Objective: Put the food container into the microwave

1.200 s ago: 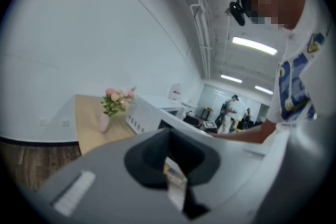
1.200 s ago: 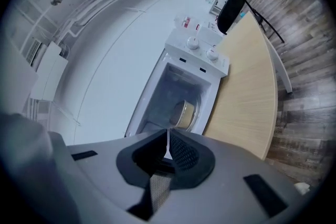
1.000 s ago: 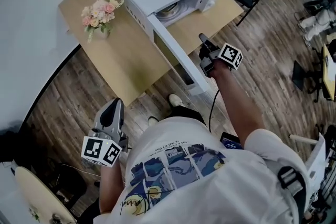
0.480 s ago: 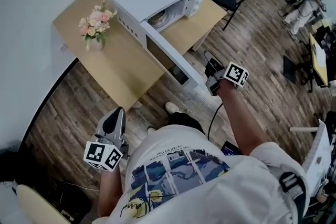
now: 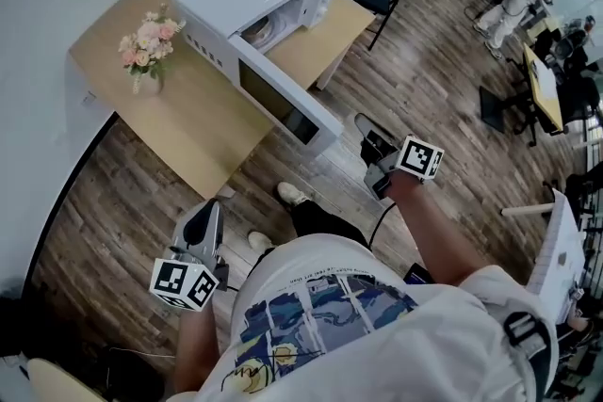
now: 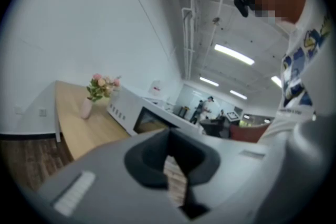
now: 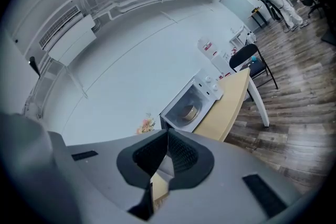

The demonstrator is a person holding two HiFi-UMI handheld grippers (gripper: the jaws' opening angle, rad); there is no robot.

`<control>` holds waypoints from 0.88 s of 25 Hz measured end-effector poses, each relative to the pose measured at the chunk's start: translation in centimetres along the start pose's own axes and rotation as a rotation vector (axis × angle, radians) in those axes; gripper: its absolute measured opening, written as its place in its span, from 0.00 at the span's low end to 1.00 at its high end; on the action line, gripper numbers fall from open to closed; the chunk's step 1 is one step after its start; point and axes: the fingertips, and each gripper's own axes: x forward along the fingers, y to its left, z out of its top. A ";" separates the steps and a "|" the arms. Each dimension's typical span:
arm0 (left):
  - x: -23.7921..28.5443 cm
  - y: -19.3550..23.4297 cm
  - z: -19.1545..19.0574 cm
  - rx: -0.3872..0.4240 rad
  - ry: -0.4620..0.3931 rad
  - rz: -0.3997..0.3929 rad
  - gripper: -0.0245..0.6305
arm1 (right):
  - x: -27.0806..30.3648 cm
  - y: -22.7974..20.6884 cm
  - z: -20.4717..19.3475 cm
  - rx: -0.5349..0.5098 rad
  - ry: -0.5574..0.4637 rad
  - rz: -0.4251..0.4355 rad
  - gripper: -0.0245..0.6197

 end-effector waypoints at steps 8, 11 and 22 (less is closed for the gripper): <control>1.3 -2.2 -2.5 -0.003 0.052 -0.028 0.05 | -2.7 3.4 -2.1 -0.140 0.097 0.036 0.05; 2.4 -3.6 -2.5 0.003 0.054 -0.020 0.05 | -3.1 3.8 -2.4 -0.178 0.117 0.088 0.05; 13.4 -17.2 -3.3 0.041 0.067 -0.085 0.05 | -11.5 0.0 1.2 -0.289 0.161 0.198 0.05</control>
